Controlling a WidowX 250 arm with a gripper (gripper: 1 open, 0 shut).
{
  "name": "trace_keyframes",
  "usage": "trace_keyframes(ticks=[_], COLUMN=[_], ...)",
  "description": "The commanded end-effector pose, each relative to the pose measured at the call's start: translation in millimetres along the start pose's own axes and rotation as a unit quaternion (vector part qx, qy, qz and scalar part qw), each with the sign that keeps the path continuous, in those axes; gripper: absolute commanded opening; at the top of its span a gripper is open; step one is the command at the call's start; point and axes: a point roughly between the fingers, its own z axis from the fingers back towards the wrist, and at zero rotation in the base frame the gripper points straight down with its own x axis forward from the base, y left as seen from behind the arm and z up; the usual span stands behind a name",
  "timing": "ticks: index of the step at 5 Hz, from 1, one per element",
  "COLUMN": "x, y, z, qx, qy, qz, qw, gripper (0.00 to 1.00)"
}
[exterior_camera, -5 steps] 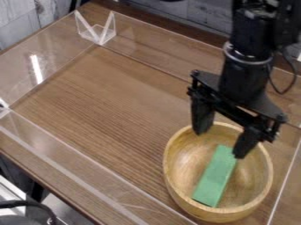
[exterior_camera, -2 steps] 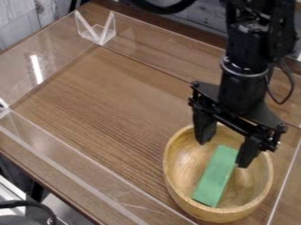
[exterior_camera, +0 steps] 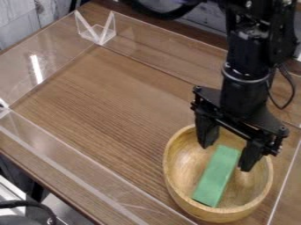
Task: Remove the green block from inside the brown bowl and put it on the table
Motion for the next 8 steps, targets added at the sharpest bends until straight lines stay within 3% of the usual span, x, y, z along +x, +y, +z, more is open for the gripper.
trace_keyframes(ticks=[1, 8], x=[4.0, 7.2], y=[0, 11], z=[5.3, 4.6], qx=[-0.007, -0.027], qy=[-0.016, -0.013], qz=[-0.004, -0.012], qw=[0.9998, 0.9995], gripper=[1.00, 1.00])
